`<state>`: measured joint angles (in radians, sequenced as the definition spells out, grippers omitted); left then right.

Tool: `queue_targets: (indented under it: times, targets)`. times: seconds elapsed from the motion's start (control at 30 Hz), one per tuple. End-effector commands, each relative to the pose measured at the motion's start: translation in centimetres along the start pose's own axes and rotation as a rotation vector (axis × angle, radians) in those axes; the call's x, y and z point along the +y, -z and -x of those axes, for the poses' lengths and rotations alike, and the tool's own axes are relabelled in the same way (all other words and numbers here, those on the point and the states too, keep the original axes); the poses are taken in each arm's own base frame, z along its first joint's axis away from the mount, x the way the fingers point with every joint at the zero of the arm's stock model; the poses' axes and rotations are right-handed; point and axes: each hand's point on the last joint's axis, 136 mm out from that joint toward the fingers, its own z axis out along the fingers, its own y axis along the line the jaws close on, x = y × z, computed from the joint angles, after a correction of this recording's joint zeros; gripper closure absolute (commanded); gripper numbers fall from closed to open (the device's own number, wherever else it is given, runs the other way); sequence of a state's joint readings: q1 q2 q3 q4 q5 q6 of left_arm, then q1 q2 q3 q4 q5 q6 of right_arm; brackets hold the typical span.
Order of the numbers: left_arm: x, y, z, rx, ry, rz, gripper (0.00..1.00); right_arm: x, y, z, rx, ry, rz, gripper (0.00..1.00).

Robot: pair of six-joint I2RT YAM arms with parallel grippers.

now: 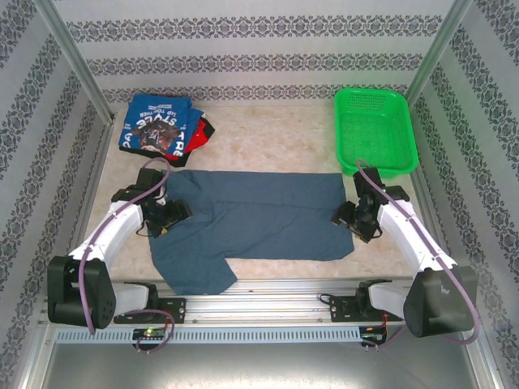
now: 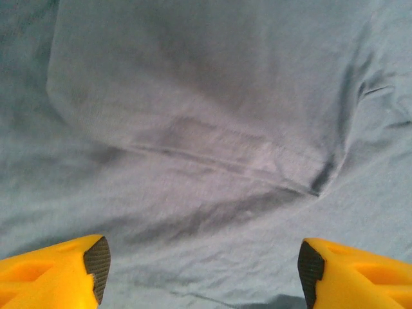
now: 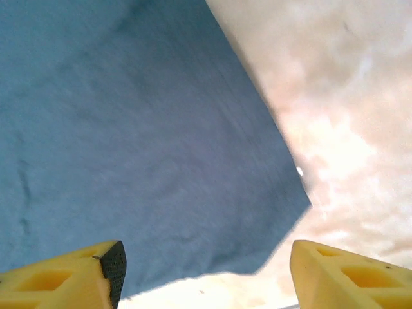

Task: Fold and stack the t-shirts

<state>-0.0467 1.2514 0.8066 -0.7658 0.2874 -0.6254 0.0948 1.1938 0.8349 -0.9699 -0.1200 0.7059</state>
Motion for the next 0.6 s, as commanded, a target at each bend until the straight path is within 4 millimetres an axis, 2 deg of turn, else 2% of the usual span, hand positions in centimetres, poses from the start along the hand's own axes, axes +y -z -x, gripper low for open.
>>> queue_targets:
  times: [0.0, 0.1, 0.27, 0.37, 0.5, 0.57]
  targets:
    - [1.5, 0.7, -3.0, 0.11, 0.091, 0.053, 0.24, -2.8, -0.6, -3.6, 0.124, -0.056, -0.108, 0.39]
    - [2.7, 1.2, -4.6, 0.141, 0.09, 0.087, 0.25, -4.0, -1.0, -4.6, 0.151, -0.066, -0.157, 0.4]
    - [3.7, 1.2, -6.4, 0.166, 0.109, 0.09, 0.26, -4.6, -2.7, -5.5, 0.175, -0.067, -0.175, 0.44]
    - [3.8, 0.8, -6.9, 0.17, 0.099, 0.104, 0.28, -4.0, -3.9, -4.8, 0.158, -0.07, -0.166, 0.47]
    - [3.2, 0.1, -6.5, 0.17, 0.1, 0.095, 0.28, -3.1, -5.7, -3.4, 0.152, -0.072, -0.172, 0.58]
    - [3.0, -0.2, -6.1, 0.16, 0.099, 0.093, 0.28, -2.1, -6.4, -2.1, 0.126, -0.067, -0.162, 0.72]
